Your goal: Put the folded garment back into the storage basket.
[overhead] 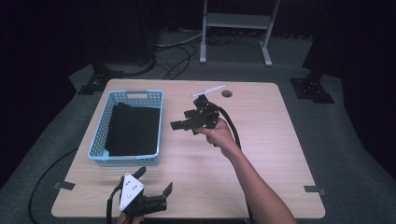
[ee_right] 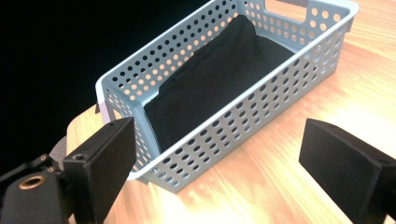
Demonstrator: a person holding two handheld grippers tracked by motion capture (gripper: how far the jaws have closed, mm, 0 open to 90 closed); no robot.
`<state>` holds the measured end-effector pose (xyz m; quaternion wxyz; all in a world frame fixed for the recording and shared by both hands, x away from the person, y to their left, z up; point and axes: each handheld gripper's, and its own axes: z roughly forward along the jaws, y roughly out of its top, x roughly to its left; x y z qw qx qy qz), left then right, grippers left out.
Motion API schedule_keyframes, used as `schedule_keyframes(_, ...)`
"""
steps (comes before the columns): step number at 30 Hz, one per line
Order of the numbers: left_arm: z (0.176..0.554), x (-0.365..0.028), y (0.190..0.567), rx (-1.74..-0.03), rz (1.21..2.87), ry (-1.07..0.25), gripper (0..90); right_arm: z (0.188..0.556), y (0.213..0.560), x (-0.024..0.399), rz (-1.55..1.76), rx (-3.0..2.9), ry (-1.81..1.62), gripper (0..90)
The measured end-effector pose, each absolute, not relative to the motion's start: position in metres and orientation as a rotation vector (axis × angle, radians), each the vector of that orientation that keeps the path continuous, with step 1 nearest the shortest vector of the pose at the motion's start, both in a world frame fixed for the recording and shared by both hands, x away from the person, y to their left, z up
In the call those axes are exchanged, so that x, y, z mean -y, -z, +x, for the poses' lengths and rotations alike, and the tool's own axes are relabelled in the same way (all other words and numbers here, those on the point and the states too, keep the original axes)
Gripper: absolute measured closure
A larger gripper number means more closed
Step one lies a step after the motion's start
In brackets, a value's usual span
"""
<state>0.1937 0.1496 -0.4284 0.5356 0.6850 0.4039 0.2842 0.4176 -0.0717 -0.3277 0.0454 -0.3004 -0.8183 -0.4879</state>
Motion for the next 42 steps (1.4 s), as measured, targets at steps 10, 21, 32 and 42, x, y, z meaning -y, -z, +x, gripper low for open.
schedule_keyframes(10, 0.194, -0.149, 0.429, -0.962, 1.636, -0.678, 0.0, 0.413, 0.332, 0.083, -0.928, 2.515, 1.475, 11.1)
schedule_keyframes(21, 0.194, -0.148, 0.429, -0.959, 1.64, -0.68, 0.0, 0.408, 0.33, 0.091, -0.907, 2.556, 1.46, 11.1)
schedule_keyframes(32, 0.194, -0.148, 0.429, -0.958, 1.639, -0.681, 0.0, 0.405, 0.334, 0.099, -0.906, 2.582, 1.442, 11.1)
schedule_keyframes(42, 0.194, -0.147, 0.429, -0.954, 1.648, -0.683, 0.0, 0.403, 0.338, 0.111, -0.928, 2.578, 1.458, 11.1)
